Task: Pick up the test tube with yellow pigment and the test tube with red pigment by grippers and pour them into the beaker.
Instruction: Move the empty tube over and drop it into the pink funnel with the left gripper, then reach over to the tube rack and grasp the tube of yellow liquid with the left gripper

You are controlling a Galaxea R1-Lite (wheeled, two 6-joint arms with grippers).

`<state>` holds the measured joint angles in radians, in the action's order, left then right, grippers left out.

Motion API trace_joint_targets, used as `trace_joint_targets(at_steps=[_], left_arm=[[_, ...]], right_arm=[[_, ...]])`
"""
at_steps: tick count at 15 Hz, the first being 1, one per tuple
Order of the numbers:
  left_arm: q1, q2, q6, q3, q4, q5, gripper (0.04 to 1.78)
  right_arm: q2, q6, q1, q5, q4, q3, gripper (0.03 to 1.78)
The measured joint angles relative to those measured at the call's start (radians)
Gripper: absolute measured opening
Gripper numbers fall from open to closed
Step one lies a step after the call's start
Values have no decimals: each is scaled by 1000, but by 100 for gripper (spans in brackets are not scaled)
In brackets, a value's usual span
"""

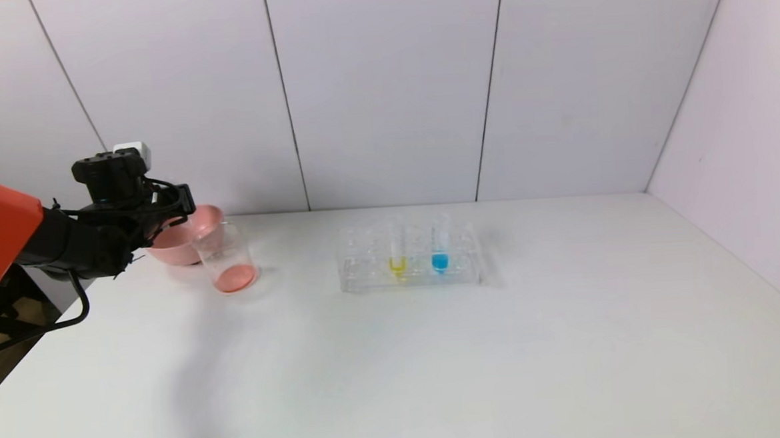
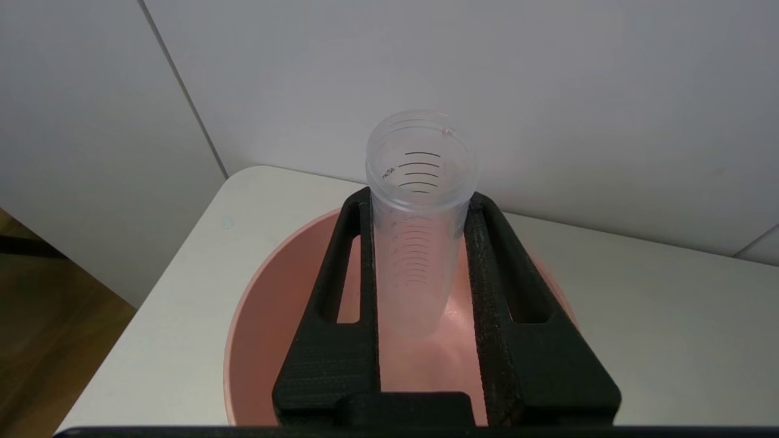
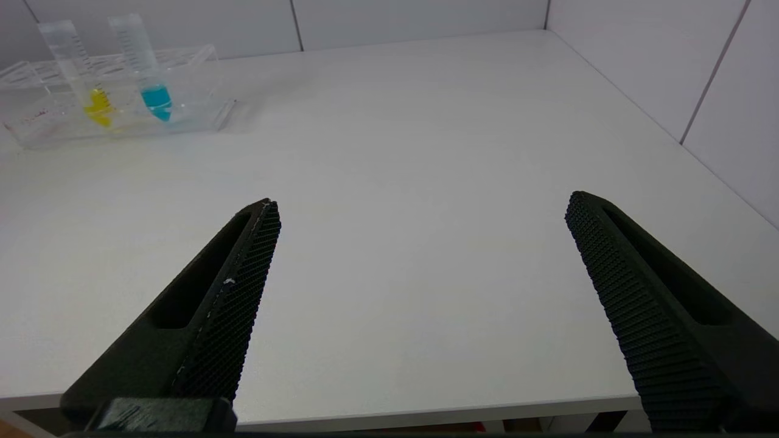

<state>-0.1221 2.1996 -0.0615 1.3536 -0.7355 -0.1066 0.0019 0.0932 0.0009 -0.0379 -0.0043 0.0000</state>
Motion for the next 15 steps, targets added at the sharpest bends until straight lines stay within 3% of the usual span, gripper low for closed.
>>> trace_joint_targets(at_steps=[3,7,9,12,15], left_arm=[[1,-1,2,-11,-6,0,77],[3,-24,10,-46,-18,1,142],[5,-50,11,-75,-20,4,163],[10,-139,13,-159,-24,18,176],[15,-280,15,-271,-11,71,176]], right_arm=[[0,0,0,0,0,0,171],[0,0,0,0,0,0,171],[0,0,0,0,0,0,171],[0,0,0,0,0,0,171],[0,0,0,0,0,0,171]])
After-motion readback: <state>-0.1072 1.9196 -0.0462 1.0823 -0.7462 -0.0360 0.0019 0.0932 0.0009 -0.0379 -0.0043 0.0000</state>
